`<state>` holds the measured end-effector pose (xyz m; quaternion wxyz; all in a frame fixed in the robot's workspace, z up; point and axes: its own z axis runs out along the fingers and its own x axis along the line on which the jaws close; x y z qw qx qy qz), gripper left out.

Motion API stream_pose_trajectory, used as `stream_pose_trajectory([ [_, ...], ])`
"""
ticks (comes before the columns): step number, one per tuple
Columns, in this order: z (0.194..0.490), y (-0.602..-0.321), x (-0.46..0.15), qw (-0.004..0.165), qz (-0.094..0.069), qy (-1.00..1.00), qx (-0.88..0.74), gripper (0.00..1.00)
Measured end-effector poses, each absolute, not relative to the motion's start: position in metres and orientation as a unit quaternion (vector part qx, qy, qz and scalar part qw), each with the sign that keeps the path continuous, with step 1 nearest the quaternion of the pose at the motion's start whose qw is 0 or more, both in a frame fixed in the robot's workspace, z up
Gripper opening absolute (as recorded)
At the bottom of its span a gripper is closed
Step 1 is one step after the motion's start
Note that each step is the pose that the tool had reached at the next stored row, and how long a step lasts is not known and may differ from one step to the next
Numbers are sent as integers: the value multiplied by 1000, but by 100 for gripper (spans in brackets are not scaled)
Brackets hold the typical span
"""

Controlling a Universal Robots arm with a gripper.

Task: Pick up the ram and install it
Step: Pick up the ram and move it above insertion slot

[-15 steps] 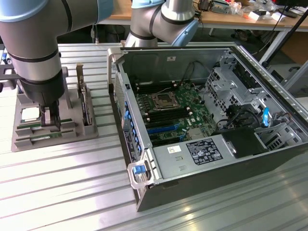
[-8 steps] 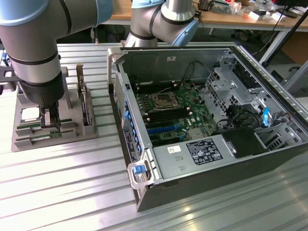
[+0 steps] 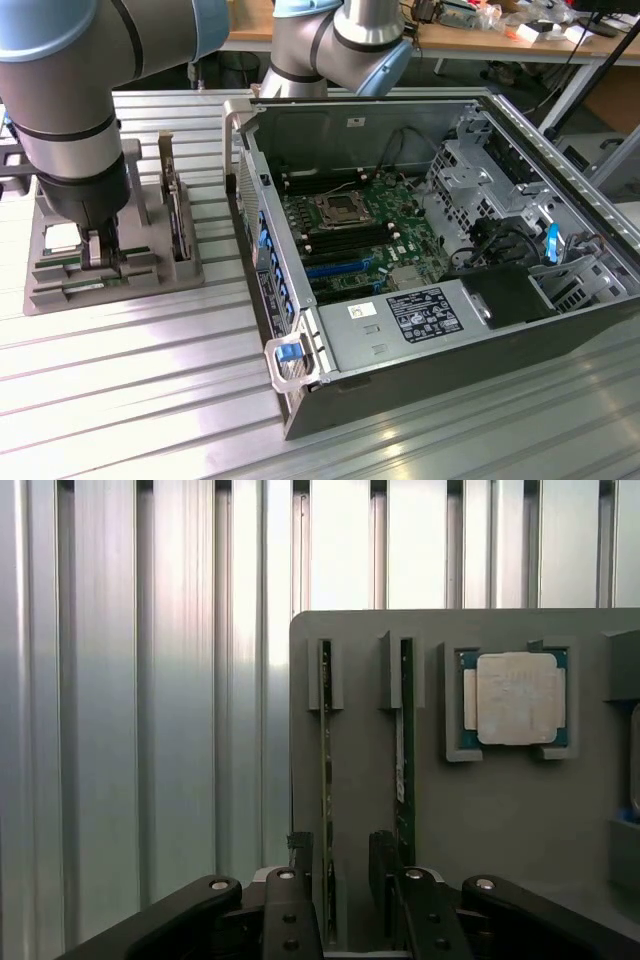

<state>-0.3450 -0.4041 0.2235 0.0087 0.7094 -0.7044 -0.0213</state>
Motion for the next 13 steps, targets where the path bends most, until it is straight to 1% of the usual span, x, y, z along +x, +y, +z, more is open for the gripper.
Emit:
stream_pose_trajectory([
  [13,213,-406,-354,9,-21,-699,715,36],
])
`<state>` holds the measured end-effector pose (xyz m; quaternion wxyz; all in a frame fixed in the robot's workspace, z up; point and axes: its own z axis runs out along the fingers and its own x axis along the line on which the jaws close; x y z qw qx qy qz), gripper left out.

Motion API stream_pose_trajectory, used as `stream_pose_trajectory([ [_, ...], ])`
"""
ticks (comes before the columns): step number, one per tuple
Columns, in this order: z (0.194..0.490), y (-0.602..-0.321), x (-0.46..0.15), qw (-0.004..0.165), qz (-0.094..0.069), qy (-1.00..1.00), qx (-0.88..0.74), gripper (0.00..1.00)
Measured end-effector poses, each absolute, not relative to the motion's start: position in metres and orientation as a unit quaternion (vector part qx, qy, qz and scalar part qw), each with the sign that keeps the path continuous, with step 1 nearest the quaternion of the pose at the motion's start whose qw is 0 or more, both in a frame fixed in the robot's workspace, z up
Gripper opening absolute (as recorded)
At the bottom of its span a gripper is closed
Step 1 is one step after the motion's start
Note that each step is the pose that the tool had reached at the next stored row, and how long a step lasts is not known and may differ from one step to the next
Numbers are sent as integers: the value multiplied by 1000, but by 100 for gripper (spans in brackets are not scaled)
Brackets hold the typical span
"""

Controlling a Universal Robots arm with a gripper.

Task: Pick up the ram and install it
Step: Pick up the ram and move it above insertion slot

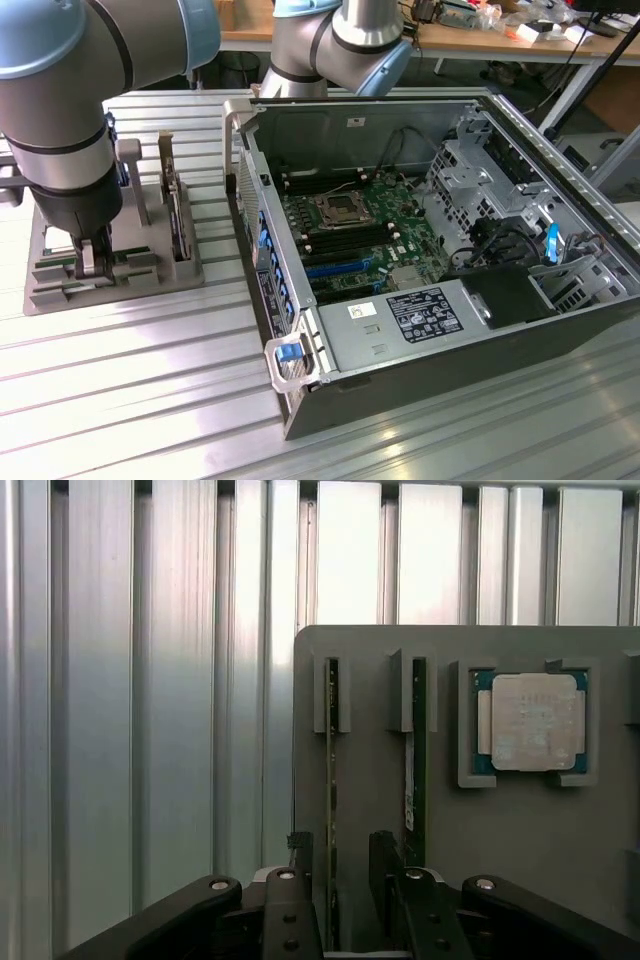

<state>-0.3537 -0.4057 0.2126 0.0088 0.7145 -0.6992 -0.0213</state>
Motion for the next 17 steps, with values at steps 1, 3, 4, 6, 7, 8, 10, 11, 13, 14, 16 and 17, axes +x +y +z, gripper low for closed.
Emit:
stream_pose_trajectory([
  [1,212,-406,-354,9,-21,-699,715,36],
  [3,211,-406,-354,9,-21,-697,716,36],
  [4,210,-406,-355,9,-21,-695,719,36],
  [6,208,-406,-357,9,-21,-691,723,36],
  [7,208,-406,-357,10,-21,-690,723,36],
  [8,207,-406,-357,9,-21,-690,723,36],
  [10,207,-406,-357,9,-21,-690,724,36],
  [11,206,-406,-357,9,-21,-689,724,36],
  [13,205,-406,-358,9,-21,-689,724,36],
  [14,205,-406,-358,10,-21,-689,724,36],
  [16,205,-406,-358,10,-21,-689,724,36],
  [17,205,-406,-358,9,-21,-689,724,36],
])
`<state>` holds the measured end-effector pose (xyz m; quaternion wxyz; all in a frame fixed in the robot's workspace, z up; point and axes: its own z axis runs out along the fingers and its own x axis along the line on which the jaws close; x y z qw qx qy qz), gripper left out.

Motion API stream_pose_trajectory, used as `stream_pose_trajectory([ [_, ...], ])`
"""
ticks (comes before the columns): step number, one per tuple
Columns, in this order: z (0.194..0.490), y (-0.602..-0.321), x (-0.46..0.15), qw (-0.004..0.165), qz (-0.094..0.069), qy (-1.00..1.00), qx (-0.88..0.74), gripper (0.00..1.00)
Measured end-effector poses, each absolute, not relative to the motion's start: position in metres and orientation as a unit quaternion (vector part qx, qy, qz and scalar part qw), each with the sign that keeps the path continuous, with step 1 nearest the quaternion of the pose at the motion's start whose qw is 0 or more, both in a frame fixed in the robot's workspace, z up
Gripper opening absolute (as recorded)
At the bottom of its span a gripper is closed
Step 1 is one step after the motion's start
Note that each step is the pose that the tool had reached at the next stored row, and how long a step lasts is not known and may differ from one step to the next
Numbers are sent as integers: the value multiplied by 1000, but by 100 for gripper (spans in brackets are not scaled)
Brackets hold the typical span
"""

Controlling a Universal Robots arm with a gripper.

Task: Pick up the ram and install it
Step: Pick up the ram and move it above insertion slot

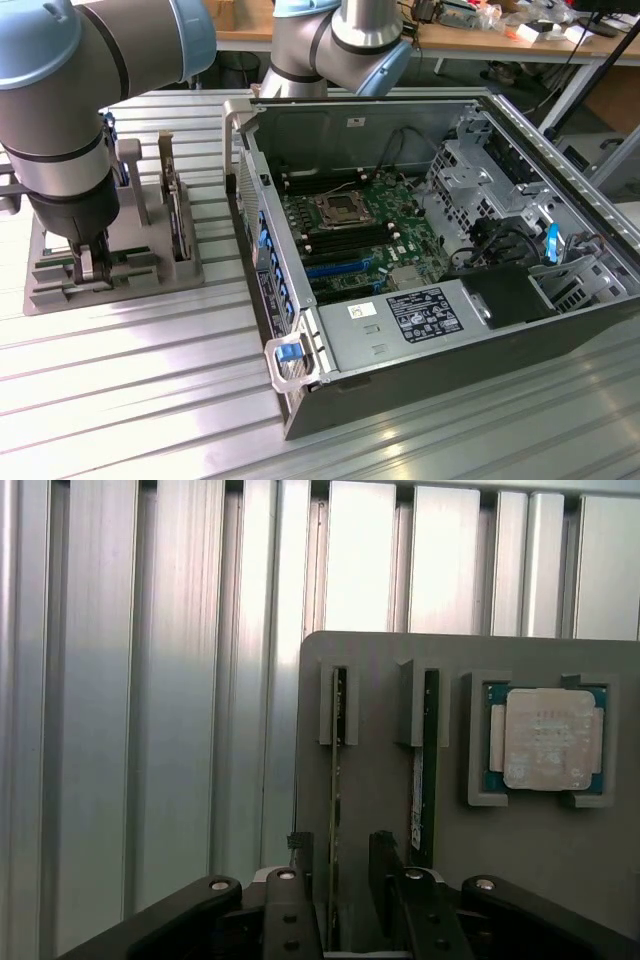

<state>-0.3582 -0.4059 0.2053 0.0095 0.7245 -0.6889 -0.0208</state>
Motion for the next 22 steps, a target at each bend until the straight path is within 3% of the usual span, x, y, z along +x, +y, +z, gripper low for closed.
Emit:
stream_pose_trajectory([
  [1,205,-406,-358,9,-21,-689,724,36],
  [5,205,-406,-358,10,-21,-689,724,13],
  [22,210,-406,-358,9,-21,-689,724,13],
])
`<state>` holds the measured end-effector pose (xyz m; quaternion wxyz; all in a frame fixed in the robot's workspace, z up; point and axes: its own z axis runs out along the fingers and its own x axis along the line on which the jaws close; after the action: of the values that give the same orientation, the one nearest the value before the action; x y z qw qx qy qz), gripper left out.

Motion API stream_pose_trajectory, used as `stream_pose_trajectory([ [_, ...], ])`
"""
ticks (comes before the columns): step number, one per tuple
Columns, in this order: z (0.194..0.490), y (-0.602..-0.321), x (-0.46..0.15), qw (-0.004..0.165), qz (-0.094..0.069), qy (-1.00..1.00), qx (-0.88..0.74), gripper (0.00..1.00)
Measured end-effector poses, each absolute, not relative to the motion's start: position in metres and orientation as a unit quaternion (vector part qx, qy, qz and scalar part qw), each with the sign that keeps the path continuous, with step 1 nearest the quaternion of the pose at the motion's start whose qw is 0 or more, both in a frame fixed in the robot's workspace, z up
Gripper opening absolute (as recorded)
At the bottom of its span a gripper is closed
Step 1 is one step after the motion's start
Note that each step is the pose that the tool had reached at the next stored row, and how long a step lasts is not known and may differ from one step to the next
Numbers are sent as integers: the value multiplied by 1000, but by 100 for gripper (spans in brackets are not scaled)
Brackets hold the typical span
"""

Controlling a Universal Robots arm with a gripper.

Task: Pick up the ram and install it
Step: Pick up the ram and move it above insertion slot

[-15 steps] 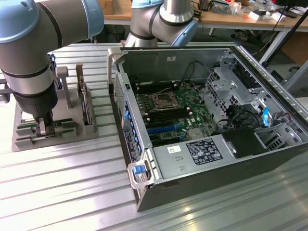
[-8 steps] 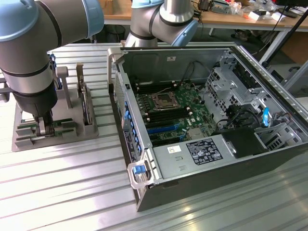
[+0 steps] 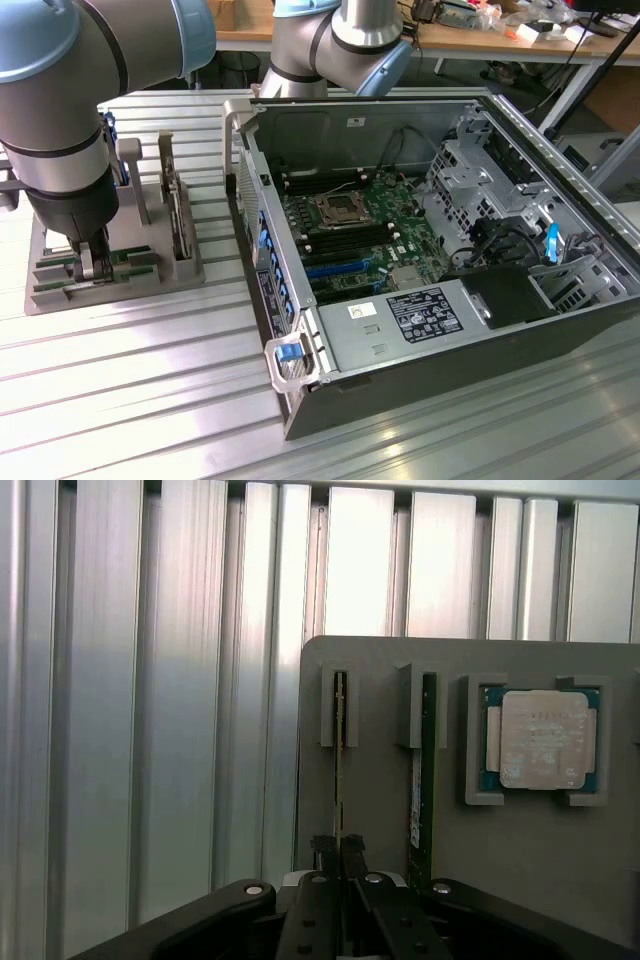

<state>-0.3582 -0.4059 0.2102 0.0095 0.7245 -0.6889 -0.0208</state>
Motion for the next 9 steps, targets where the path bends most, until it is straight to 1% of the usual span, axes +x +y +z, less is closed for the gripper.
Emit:
stream_pose_trajectory([
  [9,211,-406,-358,9,-21,-689,724,13],
])
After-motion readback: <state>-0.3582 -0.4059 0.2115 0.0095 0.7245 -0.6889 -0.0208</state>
